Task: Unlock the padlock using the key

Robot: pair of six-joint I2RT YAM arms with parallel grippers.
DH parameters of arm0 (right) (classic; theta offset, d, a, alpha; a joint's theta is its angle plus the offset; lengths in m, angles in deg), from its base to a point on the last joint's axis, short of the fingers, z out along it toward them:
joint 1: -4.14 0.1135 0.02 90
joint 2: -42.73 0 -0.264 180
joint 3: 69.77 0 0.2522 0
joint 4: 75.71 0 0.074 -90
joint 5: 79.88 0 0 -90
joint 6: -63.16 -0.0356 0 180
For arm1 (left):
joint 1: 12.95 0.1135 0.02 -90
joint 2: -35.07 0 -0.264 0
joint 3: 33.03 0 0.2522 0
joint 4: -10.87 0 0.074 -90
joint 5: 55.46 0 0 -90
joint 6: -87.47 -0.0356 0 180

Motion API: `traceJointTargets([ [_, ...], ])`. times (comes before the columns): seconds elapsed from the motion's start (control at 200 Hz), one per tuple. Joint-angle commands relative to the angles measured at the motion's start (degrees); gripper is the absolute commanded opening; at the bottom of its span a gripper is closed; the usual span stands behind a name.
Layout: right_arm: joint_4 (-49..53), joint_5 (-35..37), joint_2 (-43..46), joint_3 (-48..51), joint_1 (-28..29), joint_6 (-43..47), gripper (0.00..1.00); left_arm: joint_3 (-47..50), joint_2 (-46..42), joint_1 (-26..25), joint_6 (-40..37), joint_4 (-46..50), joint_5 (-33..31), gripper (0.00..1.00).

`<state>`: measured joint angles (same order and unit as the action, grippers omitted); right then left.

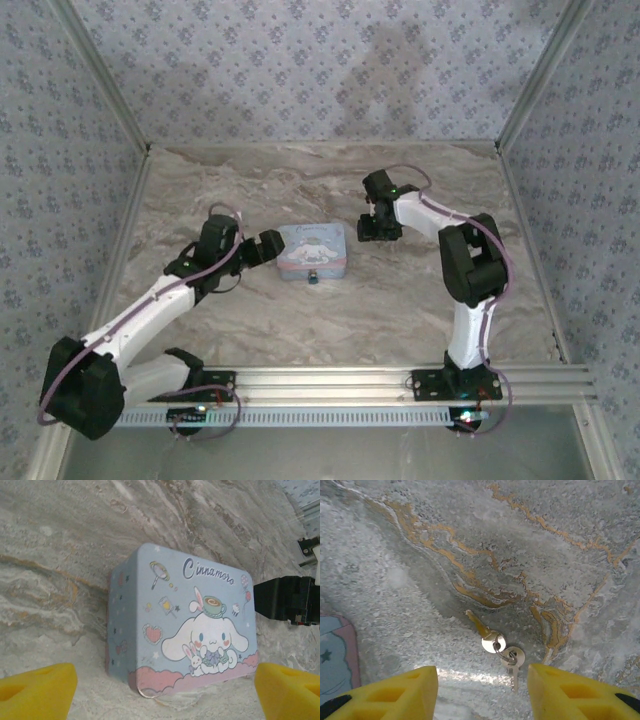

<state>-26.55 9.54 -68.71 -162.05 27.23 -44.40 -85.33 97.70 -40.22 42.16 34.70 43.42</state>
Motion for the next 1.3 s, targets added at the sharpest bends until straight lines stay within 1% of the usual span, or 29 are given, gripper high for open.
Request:
traceJointTargets([
  [0.0, 2.3, 1.5, -1.4, -2.4, -0.6, 1.2, 0.51, 1.3, -1.0, 0.0, 1.6, 1.1, 1.2, 0.92],
  [0.06, 2.4, 1.4, -2.0, -2.7, -0.7, 1.5, 0.47, 1.6, -1.1, 0.0, 1.8, 0.8, 1.1, 0.92],
  [0.18, 2.6, 1.5, -3.2, -3.1, -0.9, 1.8, 0.46, 1.7, -1.0, 0.0, 1.9, 0.7, 0.9, 0.92],
  [0.25, 2.7, 1.4, -3.7, -3.2, -1.1, 2.1, 0.44, 1.7, -0.9, 0.0, 1.9, 0.7, 0.9, 0.92],
  [0.38, 2.6, 1.2, -4.2, -3.0, -1.3, 2.1, 0.44, 2.0, -0.7, 0.1, 2.1, 0.4, 1.0, 0.92],
  [0.465, 2.2, 1.0, -4.3, -2.5, -1.4, 2.1, 0.39, 2.5, -0.8, 0.1, 2.3, 0.2, 0.9, 0.92],
  [0.56, 1.6, 0.6, -4.6, -2.0, -1.4, 2.2, 0.28, 3.0, -0.8, 0.1, 2.6, -0.2, 1.0, 0.92],
  [0.62, 1.3, 0.6, -4.8, -1.6, -1.4, 2.1, 0.24, 3.2, -0.9, 0.1, 2.8, -0.2, 1.0, 0.92],
  [0.78, 0.3, 0.6, -5.4, -0.7, -1.4, 2.9, 0.05, 3.6, -1.3, 0.1, 3.0, -0.2, 1.0, 0.92],
  [0.835, -0.2, 1.0, -5.0, -0.2, -1.3, 3.1, 0.01, 3.8, -1.5, 0.1, 3.1, -0.2, 0.9, 0.92],
  [0.899, -0.7, 1.2, -3.5, 0.9, -1.3, 3.4, 0.00, 4.0, -2.0, 0.1, 3.2, -0.1, 0.9, 0.92],
  [0.944, -3.1, 1.6, -1.8, 1.8, -1.2, 3.5, 0.00, 4.0, -2.2, 0.1, 3.3, 0.1, 0.8, 0.92],
  [1.109, -8.7, 1.5, 6.9, 6.8, -1.0, 3.9, 0.00, 3.8, -2.9, 0.1, 3.4, 0.3, 0.7, 0.92],
  [1.254, -11.3, 0.1, 14.8, 9.7, -0.9, 4.2, 0.00, 2.7, -3.2, 0.1, 3.3, -0.5, 1.7, 0.92],
  [1.294, -11.8, -0.4, 17.2, 12.2, -0.9, 4.2, 0.00, 2.1, -3.4, 0.1, 3.1, -0.6, 2.1, 0.92],
])
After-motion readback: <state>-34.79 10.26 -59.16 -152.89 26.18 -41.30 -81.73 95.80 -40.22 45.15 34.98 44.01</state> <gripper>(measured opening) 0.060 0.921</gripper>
